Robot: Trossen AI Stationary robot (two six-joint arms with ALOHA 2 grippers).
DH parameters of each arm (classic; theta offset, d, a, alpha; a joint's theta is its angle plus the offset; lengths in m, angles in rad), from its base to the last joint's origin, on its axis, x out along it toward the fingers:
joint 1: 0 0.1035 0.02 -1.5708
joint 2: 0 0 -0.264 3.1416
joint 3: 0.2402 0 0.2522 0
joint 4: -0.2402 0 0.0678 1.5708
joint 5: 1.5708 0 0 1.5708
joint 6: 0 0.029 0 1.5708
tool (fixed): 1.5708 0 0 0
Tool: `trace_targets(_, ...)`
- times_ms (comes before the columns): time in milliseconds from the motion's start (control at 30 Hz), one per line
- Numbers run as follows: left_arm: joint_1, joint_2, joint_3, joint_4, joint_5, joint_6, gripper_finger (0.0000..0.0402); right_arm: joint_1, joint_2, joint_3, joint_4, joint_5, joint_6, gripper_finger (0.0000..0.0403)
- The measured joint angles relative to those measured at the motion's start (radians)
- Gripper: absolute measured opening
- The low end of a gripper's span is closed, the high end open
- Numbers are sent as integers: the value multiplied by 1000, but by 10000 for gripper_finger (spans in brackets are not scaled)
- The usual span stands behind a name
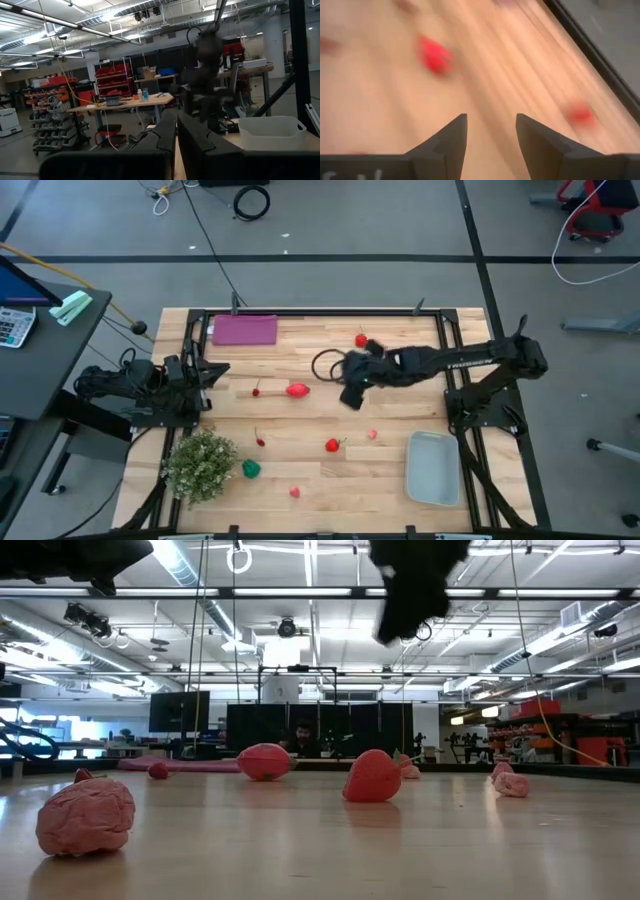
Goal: Pick and placing Produce into tupperware
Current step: Put the pink peach into the gray bin
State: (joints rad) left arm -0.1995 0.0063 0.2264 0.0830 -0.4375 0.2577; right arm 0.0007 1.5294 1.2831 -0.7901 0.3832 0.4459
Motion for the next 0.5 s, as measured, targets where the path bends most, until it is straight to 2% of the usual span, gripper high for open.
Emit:
trace_targets(67, 0, 0, 0, 0, 0, 0, 25, -48, 1, -3, -127, -32, 117, 178)
trace_targets(167, 0, 0, 0, 0, 0, 0, 32, -101, 10, -51, -197, -96, 205, 178)
trace_targets(300, 0, 0, 0, -1, 0, 0, 42, -157, 14, -143, -195, -117, 285, 180)
trace_targets(500, 0, 0, 0, -4, 0, 0, 48, -197, 14, -290, -178, -236, 402, 196)
